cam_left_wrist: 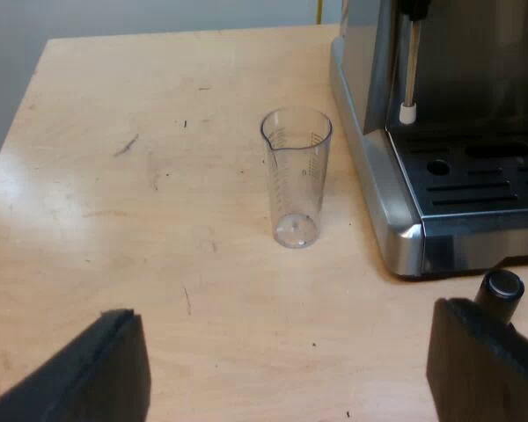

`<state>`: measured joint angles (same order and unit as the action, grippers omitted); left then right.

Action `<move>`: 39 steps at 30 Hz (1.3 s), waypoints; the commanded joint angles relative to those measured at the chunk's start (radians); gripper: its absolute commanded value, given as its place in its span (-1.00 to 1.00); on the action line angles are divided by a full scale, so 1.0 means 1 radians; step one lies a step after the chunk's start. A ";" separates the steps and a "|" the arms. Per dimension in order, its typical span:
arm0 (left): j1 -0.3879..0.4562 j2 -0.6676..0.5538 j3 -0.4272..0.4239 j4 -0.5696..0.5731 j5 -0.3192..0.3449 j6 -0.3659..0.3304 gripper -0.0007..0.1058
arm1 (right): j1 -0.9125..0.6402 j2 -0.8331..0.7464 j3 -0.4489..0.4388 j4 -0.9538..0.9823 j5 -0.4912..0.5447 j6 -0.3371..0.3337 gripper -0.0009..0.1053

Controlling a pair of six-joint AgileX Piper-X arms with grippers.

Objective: Pour the beans into the coffee machine

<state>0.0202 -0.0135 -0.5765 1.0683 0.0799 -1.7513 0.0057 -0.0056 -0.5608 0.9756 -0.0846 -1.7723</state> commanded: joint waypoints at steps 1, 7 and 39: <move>-0.006 -0.039 0.008 -0.020 0.006 0.001 0.28 | -0.001 -0.048 0.012 -0.005 -0.008 -0.002 0.48; -0.006 -0.039 0.034 -0.020 0.006 0.005 0.28 | -0.001 -0.046 0.040 0.019 -0.008 -0.004 0.48; -0.006 -0.038 0.047 -0.022 0.006 0.005 0.28 | -0.001 -0.046 0.049 0.025 -0.006 -0.010 0.48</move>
